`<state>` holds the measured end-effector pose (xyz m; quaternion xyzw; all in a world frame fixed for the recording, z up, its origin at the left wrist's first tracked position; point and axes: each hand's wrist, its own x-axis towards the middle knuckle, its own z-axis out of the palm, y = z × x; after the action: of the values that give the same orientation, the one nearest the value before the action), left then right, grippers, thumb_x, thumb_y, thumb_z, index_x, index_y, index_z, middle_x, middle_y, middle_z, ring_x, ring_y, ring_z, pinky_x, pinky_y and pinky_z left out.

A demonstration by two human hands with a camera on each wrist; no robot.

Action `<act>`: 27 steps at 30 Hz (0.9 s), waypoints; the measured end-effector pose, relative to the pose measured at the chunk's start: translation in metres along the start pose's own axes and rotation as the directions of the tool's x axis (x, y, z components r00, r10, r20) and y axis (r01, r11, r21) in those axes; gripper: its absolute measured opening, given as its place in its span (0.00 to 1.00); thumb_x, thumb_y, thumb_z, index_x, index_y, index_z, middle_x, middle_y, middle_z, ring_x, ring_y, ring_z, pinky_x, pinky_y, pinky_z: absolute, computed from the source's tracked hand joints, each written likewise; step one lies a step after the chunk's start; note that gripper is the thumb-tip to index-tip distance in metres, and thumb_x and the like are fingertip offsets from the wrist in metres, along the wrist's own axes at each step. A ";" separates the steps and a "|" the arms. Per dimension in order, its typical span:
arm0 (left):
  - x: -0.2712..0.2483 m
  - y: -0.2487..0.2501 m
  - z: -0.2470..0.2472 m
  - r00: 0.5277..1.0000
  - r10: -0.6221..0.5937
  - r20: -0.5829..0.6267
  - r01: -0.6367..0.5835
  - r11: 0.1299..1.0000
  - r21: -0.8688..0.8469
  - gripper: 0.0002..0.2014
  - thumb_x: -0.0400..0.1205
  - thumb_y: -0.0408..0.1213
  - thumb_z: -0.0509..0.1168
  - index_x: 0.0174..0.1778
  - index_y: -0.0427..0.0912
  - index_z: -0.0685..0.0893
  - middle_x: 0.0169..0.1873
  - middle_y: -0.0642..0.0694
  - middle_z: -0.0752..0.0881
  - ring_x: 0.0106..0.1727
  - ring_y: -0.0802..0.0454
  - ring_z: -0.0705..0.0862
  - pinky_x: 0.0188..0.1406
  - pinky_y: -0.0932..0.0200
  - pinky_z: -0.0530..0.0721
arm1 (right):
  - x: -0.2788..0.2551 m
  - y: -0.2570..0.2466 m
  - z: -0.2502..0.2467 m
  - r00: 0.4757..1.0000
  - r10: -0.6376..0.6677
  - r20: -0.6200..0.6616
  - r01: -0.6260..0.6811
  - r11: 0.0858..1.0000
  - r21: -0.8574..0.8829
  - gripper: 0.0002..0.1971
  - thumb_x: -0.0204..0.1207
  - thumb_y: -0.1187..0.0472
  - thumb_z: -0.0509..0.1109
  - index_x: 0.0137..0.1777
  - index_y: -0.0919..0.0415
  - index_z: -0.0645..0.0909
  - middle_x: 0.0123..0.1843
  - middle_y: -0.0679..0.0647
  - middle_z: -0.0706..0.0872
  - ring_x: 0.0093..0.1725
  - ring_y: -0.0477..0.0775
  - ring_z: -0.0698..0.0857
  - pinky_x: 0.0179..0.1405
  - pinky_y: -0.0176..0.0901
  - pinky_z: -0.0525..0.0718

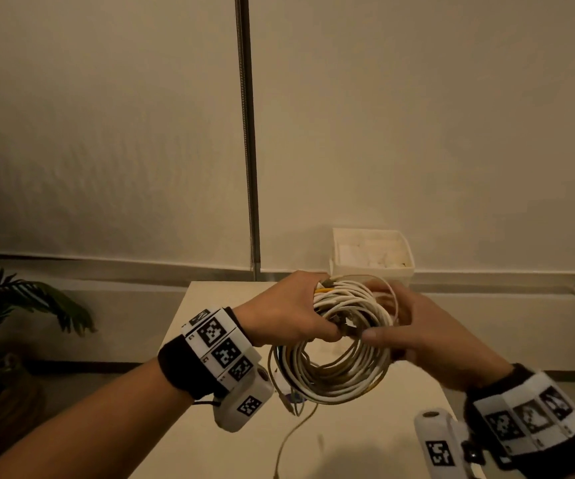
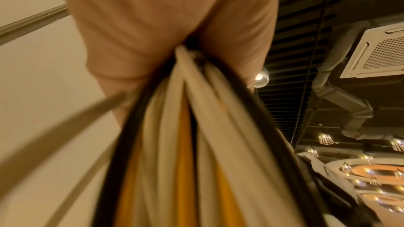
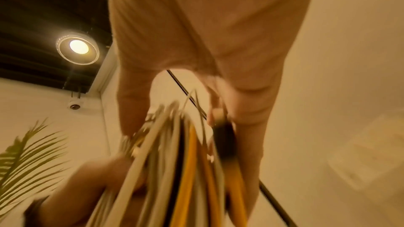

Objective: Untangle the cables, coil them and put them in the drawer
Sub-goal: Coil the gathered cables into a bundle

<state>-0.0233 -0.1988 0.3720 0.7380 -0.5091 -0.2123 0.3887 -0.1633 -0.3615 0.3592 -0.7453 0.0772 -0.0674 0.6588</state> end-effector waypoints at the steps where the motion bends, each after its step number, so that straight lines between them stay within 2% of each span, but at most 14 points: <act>1: 0.000 0.001 0.000 1.000 -0.001 0.007 0.000 1.000 0.026 0.16 0.70 0.34 0.78 0.51 0.43 0.83 0.41 0.43 0.89 0.42 0.44 0.88 0.45 0.41 0.89 | -0.001 -0.007 -0.006 1.000 0.014 0.008 -0.013 0.998 -0.058 0.43 0.53 0.61 0.86 0.70 0.47 0.74 0.61 0.54 0.87 0.55 0.60 0.90 0.53 0.64 0.89; 3: 0.002 0.003 0.000 1.000 -0.004 0.011 0.003 0.997 0.071 0.16 0.70 0.34 0.78 0.51 0.42 0.83 0.42 0.44 0.89 0.42 0.46 0.88 0.46 0.40 0.89 | 0.000 -0.019 -0.007 0.999 0.013 0.048 0.005 0.930 -0.367 0.49 0.56 0.60 0.87 0.75 0.40 0.64 0.63 0.41 0.82 0.56 0.49 0.88 0.53 0.44 0.88; 5: 0.004 0.007 0.001 1.000 -0.001 0.020 -0.001 0.994 0.107 0.17 0.70 0.34 0.78 0.53 0.43 0.83 0.44 0.45 0.90 0.43 0.47 0.89 0.47 0.41 0.89 | 0.007 -0.027 0.004 0.996 -0.023 0.085 0.074 0.737 -0.671 0.52 0.60 0.58 0.85 0.78 0.39 0.54 0.62 0.34 0.76 0.54 0.40 0.84 0.47 0.29 0.83; 7: 0.004 0.010 0.001 1.000 -0.002 0.026 -0.002 0.988 0.156 0.19 0.70 0.35 0.78 0.56 0.44 0.83 0.46 0.46 0.90 0.45 0.49 0.89 0.49 0.42 0.89 | 0.012 -0.029 0.008 0.992 -0.100 0.071 0.115 0.572 -0.812 0.52 0.60 0.53 0.83 0.80 0.44 0.55 0.67 0.43 0.74 0.60 0.44 0.81 0.52 0.30 0.82; 9: 0.003 0.011 -0.001 1.000 0.000 0.022 -0.006 0.969 0.245 0.20 0.70 0.38 0.78 0.56 0.45 0.82 0.47 0.48 0.89 0.46 0.52 0.88 0.51 0.45 0.88 | 0.008 -0.033 0.004 0.991 -0.123 0.054 0.100 0.409 -0.907 0.53 0.57 0.45 0.82 0.80 0.45 0.57 0.79 0.48 0.61 0.74 0.50 0.70 0.66 0.42 0.79; 10: 0.002 0.012 -0.002 1.000 0.016 0.019 -0.020 0.957 0.288 0.19 0.70 0.39 0.78 0.56 0.45 0.82 0.47 0.49 0.89 0.46 0.53 0.87 0.51 0.46 0.88 | 0.006 -0.037 0.002 0.990 -0.119 0.069 0.108 0.360 -0.927 0.54 0.55 0.41 0.81 0.81 0.43 0.56 0.82 0.45 0.55 0.77 0.50 0.65 0.71 0.47 0.76; 11: 0.001 0.014 -0.003 0.999 0.037 0.020 -0.041 0.949 0.313 0.20 0.71 0.39 0.78 0.57 0.45 0.82 0.47 0.50 0.89 0.47 0.53 0.87 0.51 0.48 0.88 | 0.005 -0.040 0.002 0.988 -0.121 0.100 0.136 0.346 -0.928 0.54 0.55 0.39 0.80 0.81 0.42 0.56 0.82 0.44 0.55 0.77 0.47 0.65 0.72 0.47 0.76; 12: 0.001 0.015 -0.003 0.999 0.048 0.023 -0.053 0.948 0.315 0.21 0.70 0.39 0.78 0.58 0.46 0.82 0.48 0.50 0.89 0.47 0.54 0.87 0.52 0.49 0.88 | 0.006 -0.042 0.007 0.981 -0.132 0.140 0.179 0.359 -0.916 0.51 0.56 0.40 0.80 0.79 0.41 0.59 0.80 0.45 0.62 0.74 0.45 0.70 0.70 0.45 0.78; 15: 0.000 0.016 -0.001 0.999 0.043 0.009 -0.044 0.954 0.296 0.24 0.69 0.37 0.78 0.61 0.45 0.82 0.51 0.49 0.89 0.50 0.53 0.88 0.54 0.52 0.87 | 0.013 -0.031 0.026 0.957 -0.238 0.167 0.261 0.452 -0.853 0.34 0.60 0.54 0.80 0.68 0.45 0.72 0.59 0.43 0.85 0.56 0.45 0.84 0.53 0.39 0.84; 17: -0.004 0.014 -0.001 0.997 0.076 -0.015 -0.067 0.946 0.317 0.26 0.69 0.38 0.79 0.63 0.45 0.81 0.54 0.50 0.88 0.53 0.54 0.87 0.56 0.53 0.86 | 0.013 -0.021 0.033 0.926 -0.347 0.150 0.319 0.508 -0.800 0.28 0.65 0.56 0.78 0.66 0.47 0.76 0.57 0.41 0.86 0.55 0.41 0.85 0.54 0.32 0.82; 19: -0.007 0.012 0.001 0.993 0.114 -0.008 -0.105 0.936 0.335 0.31 0.69 0.39 0.79 0.68 0.45 0.78 0.58 0.50 0.87 0.56 0.56 0.85 0.58 0.58 0.85 | 0.009 -0.017 0.035 0.889 -0.419 0.187 0.411 0.544 -0.732 0.25 0.69 0.50 0.73 0.67 0.46 0.75 0.59 0.37 0.84 0.57 0.36 0.83 0.57 0.26 0.78; 21: -0.009 0.009 0.005 0.998 0.070 -0.010 -0.063 0.946 0.318 0.35 0.69 0.39 0.80 0.71 0.44 0.72 0.60 0.49 0.85 0.56 0.55 0.85 0.56 0.60 0.86 | 0.004 -0.014 0.037 0.893 -0.412 0.183 0.409 0.572 -0.711 0.28 0.69 0.51 0.75 0.68 0.44 0.68 0.57 0.32 0.81 0.55 0.30 0.81 0.58 0.24 0.78; 23: -0.011 0.007 0.006 1.000 0.013 -0.019 -0.007 0.961 0.275 0.36 0.69 0.38 0.80 0.69 0.45 0.69 0.58 0.48 0.85 0.52 0.54 0.86 0.51 0.59 0.88 | -0.001 -0.007 0.039 0.911 -0.391 0.128 0.357 0.593 -0.722 0.38 0.69 0.60 0.78 0.70 0.40 0.58 0.54 0.30 0.77 0.51 0.24 0.79 0.53 0.18 0.77; 27: -0.012 0.004 0.004 0.999 -0.032 0.012 0.028 0.974 0.227 0.35 0.69 0.36 0.80 0.65 0.47 0.66 0.50 0.50 0.85 0.45 0.57 0.87 0.44 0.63 0.89 | 0.000 0.005 0.038 0.866 -0.473 0.160 0.414 0.503 -0.759 0.34 0.68 0.63 0.78 0.70 0.41 0.67 0.58 0.36 0.80 0.53 0.27 0.78 0.54 0.19 0.75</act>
<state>-0.0334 -0.1898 0.3713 0.7835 -0.5217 -0.1643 0.2949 -0.1561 -0.3249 0.3493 -0.9449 -0.0726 -0.2197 0.2317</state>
